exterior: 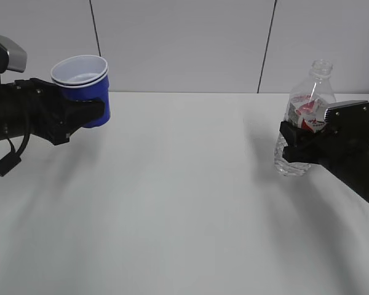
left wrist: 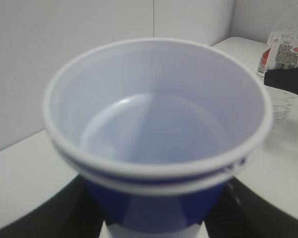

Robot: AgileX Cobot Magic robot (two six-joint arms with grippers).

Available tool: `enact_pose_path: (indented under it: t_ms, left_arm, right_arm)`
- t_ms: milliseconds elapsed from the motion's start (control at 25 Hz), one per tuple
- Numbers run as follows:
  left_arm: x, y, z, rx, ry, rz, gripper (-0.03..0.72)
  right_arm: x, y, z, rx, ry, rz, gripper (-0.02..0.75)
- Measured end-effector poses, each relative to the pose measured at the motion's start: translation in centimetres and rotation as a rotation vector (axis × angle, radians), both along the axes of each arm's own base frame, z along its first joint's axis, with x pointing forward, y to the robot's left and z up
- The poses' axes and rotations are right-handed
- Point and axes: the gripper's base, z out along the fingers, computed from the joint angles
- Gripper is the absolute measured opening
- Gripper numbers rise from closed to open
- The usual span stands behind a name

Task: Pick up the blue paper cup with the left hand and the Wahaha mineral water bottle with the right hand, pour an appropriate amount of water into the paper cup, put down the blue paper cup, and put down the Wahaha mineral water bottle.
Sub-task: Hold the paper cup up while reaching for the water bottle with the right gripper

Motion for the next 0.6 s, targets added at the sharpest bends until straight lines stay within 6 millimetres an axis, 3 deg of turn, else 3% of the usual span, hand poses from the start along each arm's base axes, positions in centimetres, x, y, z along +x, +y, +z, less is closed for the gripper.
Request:
enact_pose_path:
  t_ms: [400,600]
  left_arm:
    - [0.0,0.0,-0.1,0.000,0.004,0.000,0.426]
    - [0.5,-0.1,-2.1,0.002,0.042,0.001,0.426]
  right_arm:
    - [0.0,0.0,0.1,0.043,0.007,-0.011,0.436]
    - [0.0,-0.1,1.8,0.044,-0.004,-0.016,0.435]
